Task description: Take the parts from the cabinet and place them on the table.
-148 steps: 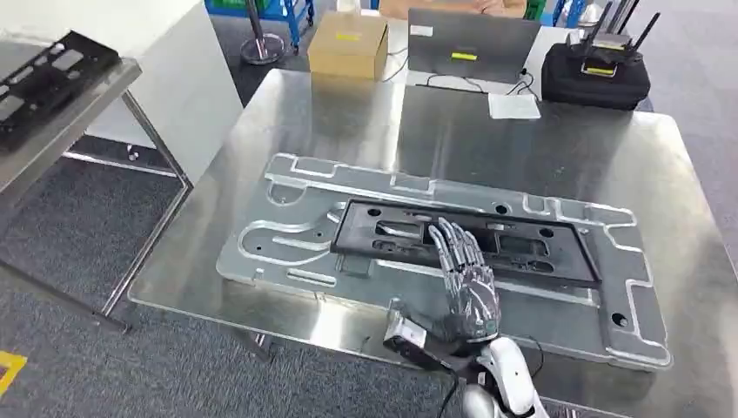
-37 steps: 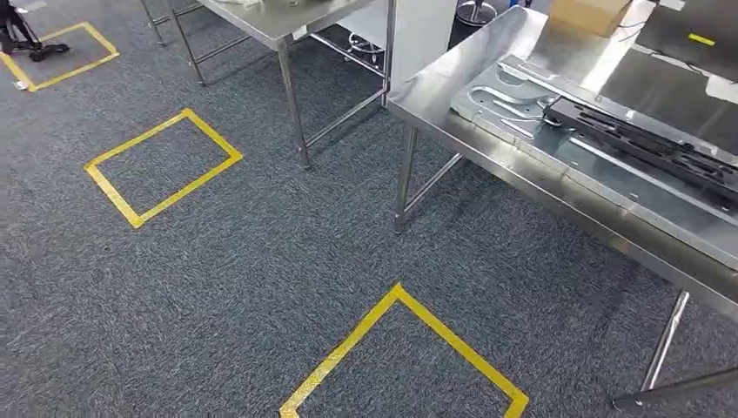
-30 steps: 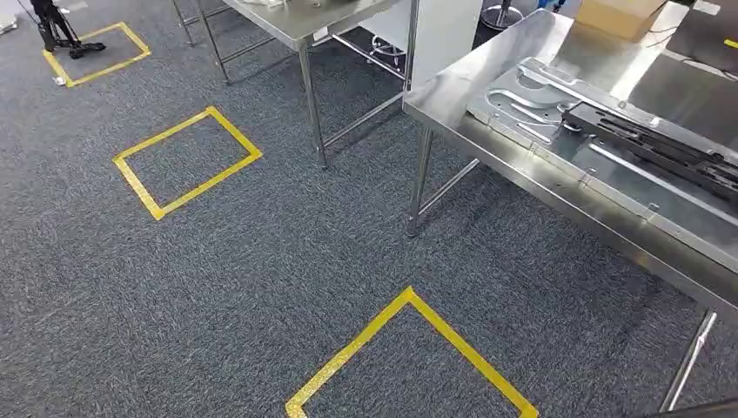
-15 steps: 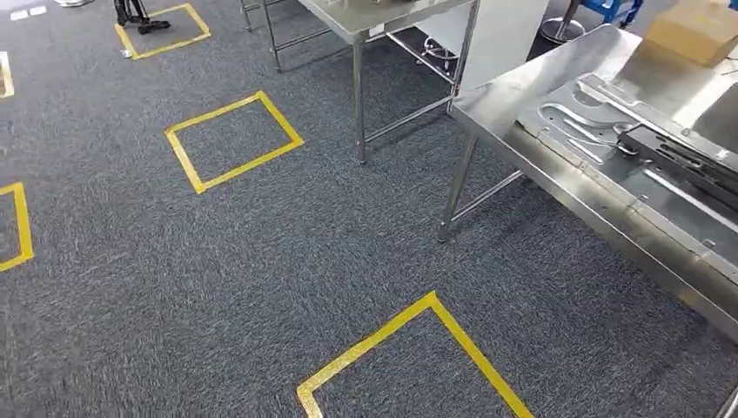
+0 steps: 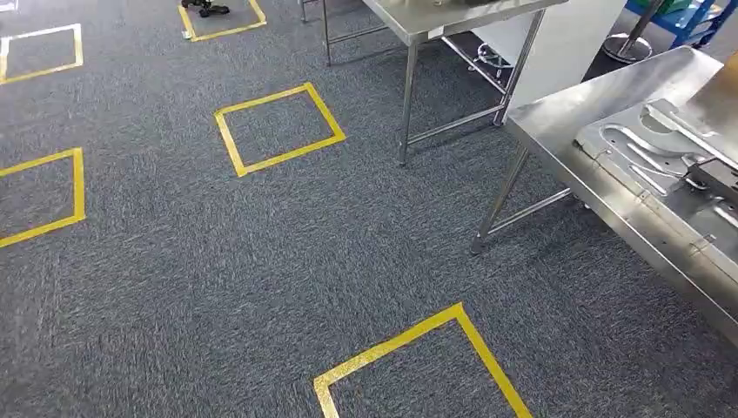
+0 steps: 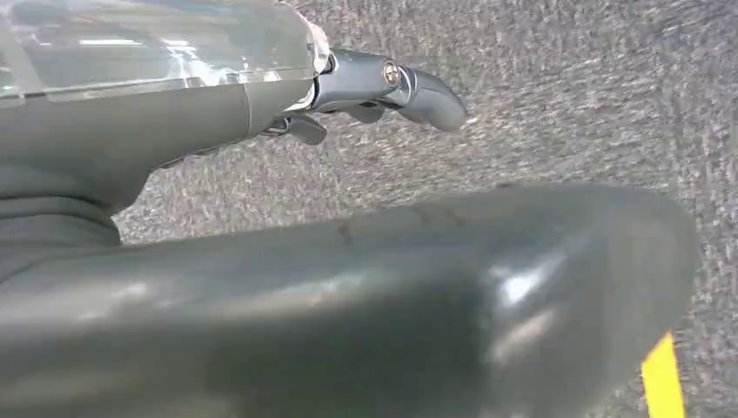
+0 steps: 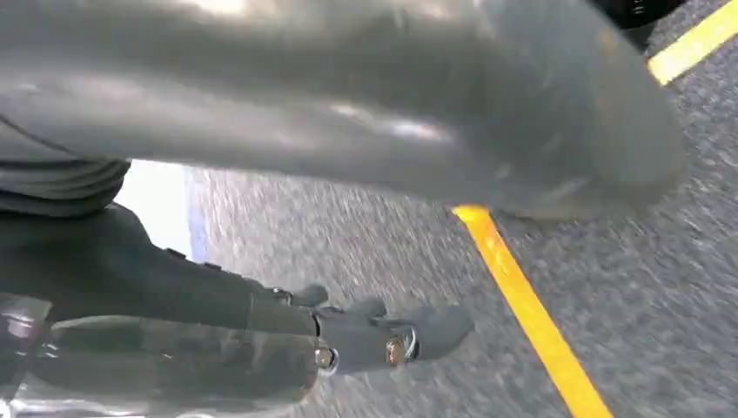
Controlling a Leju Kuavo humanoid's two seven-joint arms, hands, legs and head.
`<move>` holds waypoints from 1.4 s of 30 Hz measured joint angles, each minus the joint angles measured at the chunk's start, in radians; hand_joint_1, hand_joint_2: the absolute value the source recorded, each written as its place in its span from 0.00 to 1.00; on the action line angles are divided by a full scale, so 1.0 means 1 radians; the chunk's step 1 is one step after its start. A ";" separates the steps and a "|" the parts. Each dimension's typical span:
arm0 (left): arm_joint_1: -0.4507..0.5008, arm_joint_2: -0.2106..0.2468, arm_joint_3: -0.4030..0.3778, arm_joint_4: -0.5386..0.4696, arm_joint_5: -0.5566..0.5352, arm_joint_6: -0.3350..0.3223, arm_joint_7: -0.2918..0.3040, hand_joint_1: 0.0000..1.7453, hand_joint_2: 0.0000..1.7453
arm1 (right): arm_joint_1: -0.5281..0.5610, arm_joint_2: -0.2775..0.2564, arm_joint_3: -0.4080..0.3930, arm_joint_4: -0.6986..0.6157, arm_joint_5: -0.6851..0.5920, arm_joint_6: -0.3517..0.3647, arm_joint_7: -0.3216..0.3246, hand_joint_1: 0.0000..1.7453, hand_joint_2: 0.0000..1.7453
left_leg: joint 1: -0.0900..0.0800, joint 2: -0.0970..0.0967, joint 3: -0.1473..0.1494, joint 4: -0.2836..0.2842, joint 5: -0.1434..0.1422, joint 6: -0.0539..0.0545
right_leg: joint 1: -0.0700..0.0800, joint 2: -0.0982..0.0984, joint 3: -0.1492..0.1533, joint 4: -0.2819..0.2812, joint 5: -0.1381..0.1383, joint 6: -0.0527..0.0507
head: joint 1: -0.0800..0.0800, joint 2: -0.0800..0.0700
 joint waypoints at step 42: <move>0.008 -0.019 -0.010 0.000 -0.023 0.026 0.006 0.00 0.00 | 0.009 -0.012 -0.052 0.002 -0.001 0.031 -0.003 0.00 0.00 | 0.020 0.118 -0.039 0.098 -0.025 -0.047 | -0.001 -0.132 0.018 -0.015 -0.006 -0.026 | -0.002 0.000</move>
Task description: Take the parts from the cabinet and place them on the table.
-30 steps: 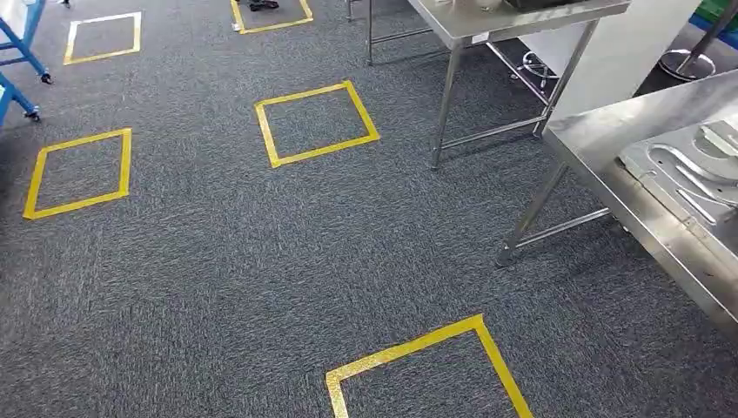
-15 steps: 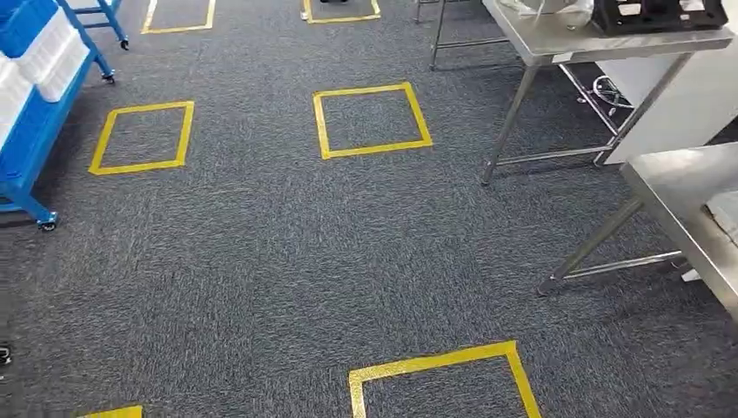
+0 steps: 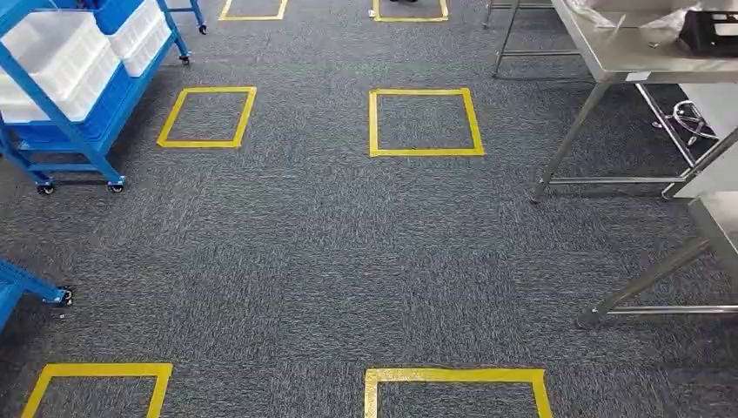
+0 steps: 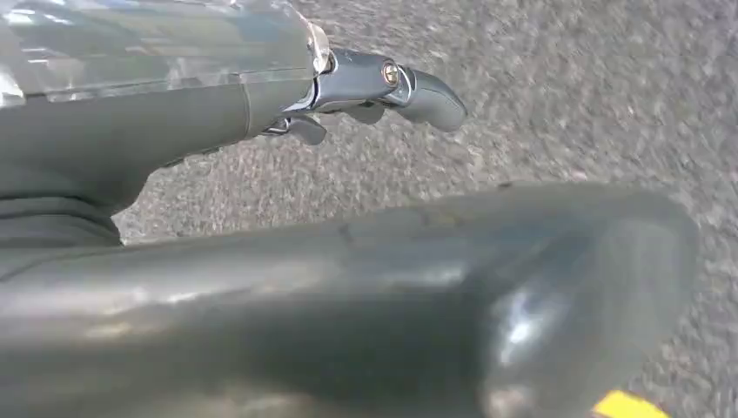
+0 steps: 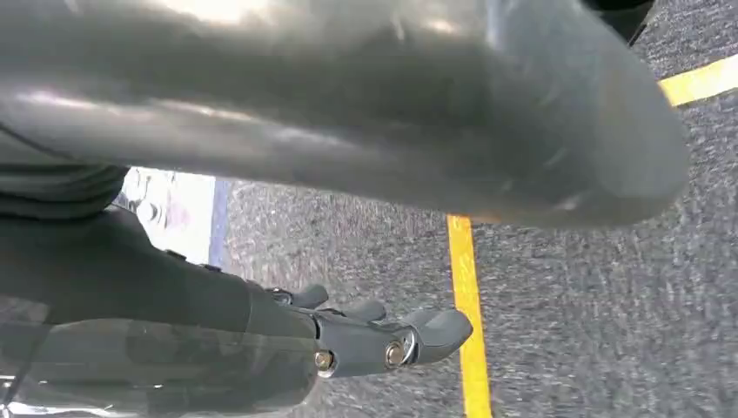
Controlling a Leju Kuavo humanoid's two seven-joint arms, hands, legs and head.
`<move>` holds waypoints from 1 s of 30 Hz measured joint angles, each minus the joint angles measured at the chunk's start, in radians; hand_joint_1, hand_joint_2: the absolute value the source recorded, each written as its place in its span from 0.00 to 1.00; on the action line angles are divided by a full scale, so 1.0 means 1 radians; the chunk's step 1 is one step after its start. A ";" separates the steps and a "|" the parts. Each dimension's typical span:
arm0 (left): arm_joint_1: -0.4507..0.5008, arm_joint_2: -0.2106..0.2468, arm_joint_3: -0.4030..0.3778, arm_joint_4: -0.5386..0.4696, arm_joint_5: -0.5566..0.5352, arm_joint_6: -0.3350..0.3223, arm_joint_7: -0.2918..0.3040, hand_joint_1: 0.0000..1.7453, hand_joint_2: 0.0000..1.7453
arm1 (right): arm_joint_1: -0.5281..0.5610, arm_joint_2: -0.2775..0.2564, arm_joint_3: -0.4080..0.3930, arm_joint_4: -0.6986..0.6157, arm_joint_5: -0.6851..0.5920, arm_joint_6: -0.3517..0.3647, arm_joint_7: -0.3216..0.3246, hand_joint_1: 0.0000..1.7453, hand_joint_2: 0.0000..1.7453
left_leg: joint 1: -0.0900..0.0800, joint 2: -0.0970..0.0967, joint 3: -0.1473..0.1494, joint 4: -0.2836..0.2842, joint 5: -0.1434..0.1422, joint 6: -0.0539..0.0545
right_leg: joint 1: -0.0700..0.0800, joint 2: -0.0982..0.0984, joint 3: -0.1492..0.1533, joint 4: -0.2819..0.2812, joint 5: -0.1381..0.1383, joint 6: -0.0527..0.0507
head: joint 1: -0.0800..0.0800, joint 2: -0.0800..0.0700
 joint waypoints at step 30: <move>-0.003 0.002 -0.014 0.000 -0.012 -0.005 -0.003 0.00 0.00 | -0.002 -0.002 -0.021 0.000 0.021 0.005 -0.002 0.00 0.00 | 0.008 -0.010 -0.032 0.039 -0.006 -0.006 | -0.003 0.006 0.011 -0.025 0.012 0.003 | 0.007 0.000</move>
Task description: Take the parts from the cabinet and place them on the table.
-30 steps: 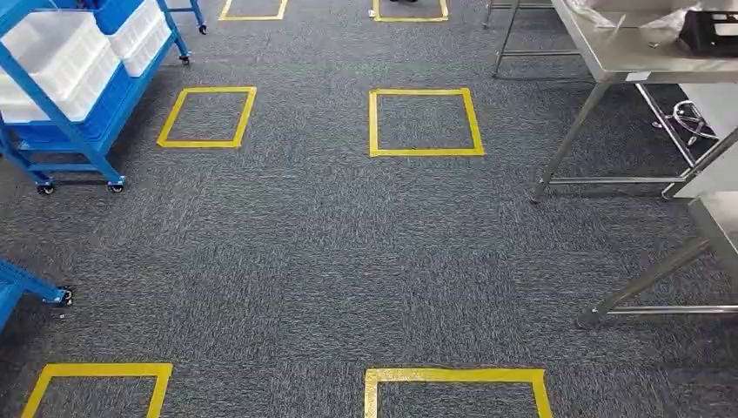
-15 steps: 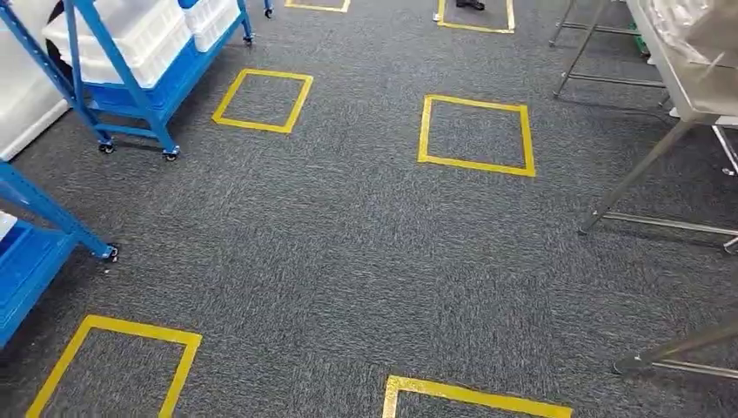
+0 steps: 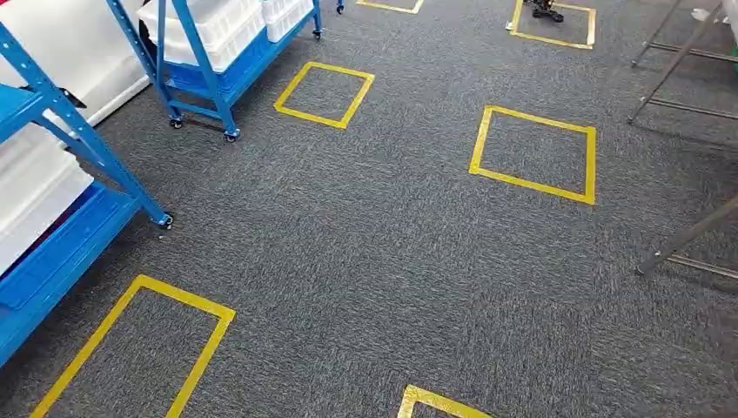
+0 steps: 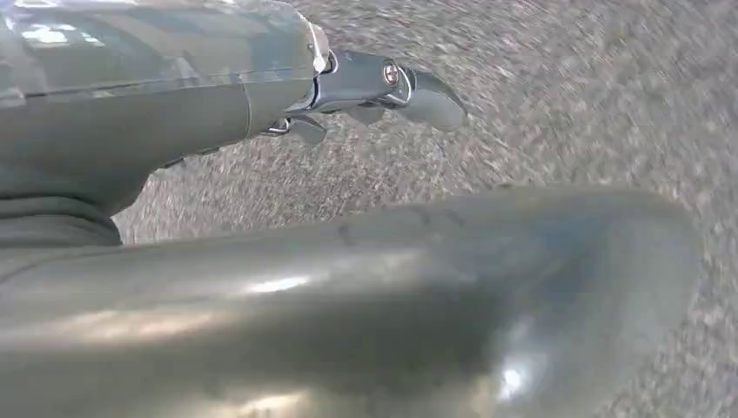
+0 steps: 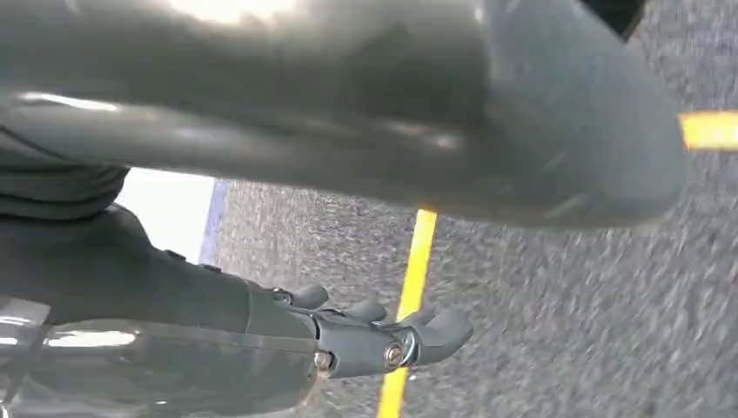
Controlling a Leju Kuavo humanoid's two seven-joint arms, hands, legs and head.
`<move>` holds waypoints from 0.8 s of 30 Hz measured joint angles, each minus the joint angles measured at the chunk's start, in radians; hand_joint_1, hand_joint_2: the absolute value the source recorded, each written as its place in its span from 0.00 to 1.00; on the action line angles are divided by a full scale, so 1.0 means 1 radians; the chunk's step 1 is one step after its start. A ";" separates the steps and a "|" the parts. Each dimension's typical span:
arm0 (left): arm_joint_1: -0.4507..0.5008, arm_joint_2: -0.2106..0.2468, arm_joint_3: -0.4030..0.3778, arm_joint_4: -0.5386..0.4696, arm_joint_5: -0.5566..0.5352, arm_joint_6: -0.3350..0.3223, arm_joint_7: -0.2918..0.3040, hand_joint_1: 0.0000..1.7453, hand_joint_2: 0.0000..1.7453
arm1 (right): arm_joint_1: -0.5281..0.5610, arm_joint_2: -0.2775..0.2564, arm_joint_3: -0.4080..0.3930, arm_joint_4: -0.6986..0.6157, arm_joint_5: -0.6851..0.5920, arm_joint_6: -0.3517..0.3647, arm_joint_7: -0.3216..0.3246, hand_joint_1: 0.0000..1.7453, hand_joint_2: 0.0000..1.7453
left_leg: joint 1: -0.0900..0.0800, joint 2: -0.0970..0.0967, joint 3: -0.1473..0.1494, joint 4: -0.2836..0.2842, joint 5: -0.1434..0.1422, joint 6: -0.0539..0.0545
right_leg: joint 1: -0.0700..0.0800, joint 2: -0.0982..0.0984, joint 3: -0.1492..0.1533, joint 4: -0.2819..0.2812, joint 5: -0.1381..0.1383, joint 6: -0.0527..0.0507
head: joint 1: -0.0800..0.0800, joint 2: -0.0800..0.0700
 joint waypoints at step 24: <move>0.007 0.009 0.000 0.000 0.008 0.011 -0.018 0.00 0.00 | -0.007 0.009 -0.002 0.004 0.033 0.001 0.013 0.00 0.00 | -0.032 -0.056 0.029 -0.066 -0.015 0.030 | 0.007 0.080 -0.029 0.014 0.017 -0.024 | 0.004 0.000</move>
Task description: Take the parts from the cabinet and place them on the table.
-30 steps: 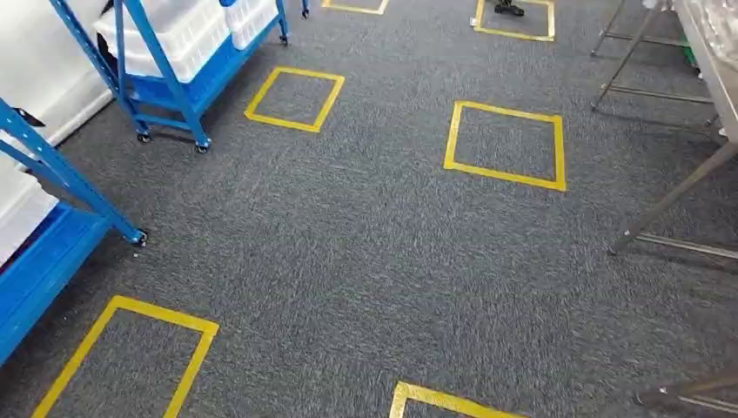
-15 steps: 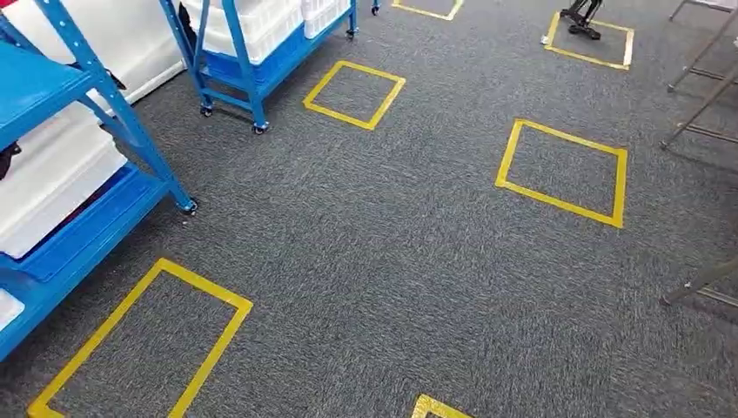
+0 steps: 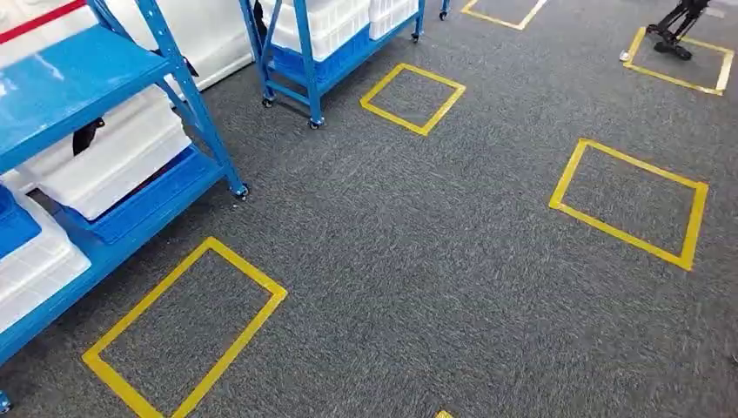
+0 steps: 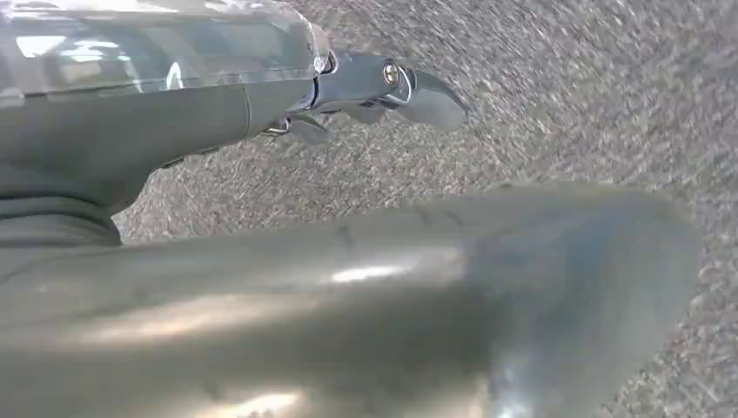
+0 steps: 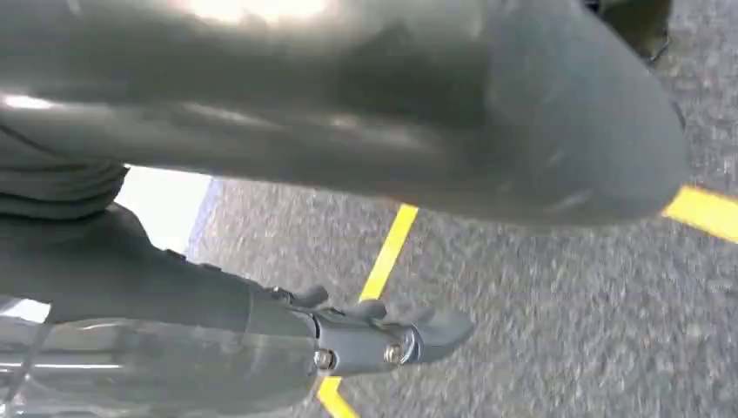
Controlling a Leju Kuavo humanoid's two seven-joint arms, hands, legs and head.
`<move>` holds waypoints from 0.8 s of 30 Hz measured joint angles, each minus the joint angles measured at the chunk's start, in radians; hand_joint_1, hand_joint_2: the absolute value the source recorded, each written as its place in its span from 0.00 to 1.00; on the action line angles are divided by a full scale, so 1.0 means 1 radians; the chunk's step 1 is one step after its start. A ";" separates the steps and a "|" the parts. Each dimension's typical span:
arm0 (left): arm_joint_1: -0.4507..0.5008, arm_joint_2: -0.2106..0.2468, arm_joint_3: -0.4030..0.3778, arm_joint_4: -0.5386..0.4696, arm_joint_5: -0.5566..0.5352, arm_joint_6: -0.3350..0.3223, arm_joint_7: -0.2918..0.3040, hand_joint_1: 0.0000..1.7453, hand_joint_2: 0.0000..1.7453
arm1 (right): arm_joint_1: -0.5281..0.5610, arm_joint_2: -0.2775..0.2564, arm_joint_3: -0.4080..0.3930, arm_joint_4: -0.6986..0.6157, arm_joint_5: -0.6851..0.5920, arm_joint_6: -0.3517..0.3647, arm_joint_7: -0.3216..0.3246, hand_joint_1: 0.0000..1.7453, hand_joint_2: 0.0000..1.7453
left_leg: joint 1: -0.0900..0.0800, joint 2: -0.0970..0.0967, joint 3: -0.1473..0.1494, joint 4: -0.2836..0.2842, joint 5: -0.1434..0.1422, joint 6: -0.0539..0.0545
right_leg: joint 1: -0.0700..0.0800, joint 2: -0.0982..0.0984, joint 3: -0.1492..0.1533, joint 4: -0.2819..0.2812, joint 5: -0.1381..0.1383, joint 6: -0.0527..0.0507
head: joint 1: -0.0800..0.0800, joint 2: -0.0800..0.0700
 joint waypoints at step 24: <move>0.000 0.016 0.008 0.000 0.021 0.006 -0.008 0.00 0.00 | 0.000 0.000 -0.001 0.006 0.032 0.012 0.000 0.00 0.00 | 0.012 -0.048 0.056 -0.073 0.047 0.019 | -0.013 0.080 -0.004 0.044 -0.024 0.045 | 0.005 0.000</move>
